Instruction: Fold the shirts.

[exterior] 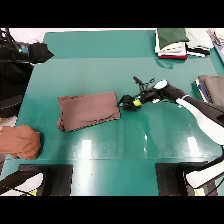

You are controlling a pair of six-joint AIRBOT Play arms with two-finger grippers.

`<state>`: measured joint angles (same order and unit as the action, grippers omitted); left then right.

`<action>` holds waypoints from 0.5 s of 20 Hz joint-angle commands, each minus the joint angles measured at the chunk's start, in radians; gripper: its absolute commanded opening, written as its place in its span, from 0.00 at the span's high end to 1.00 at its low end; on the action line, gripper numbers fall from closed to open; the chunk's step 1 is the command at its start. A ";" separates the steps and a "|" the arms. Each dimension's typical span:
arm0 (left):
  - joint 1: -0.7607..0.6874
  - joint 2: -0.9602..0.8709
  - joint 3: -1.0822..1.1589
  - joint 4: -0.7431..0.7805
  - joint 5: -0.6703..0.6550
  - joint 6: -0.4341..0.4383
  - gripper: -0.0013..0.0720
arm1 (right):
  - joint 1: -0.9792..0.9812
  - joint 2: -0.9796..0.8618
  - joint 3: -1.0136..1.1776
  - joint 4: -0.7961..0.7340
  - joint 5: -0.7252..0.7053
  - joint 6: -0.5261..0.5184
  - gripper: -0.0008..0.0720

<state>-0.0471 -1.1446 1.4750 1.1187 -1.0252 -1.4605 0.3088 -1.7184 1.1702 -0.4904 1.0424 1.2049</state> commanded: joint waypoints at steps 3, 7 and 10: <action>-0.057 -0.002 -0.028 -0.012 0.006 -0.007 0.94 | 0.130 -0.190 0.215 0.105 -0.060 -0.010 0.41; -0.108 -0.002 -0.037 -0.010 0.001 -0.006 0.94 | 0.169 -0.226 0.364 0.095 -0.069 -0.037 0.96; -0.160 -0.002 -0.037 -0.010 -0.002 -0.006 0.94 | 0.113 -0.159 0.410 0.019 -0.070 -0.038 0.96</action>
<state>-0.1658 -1.1465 1.4403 1.1095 -1.0229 -1.4651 0.4469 -1.9068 1.5166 -0.4179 0.9802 1.1770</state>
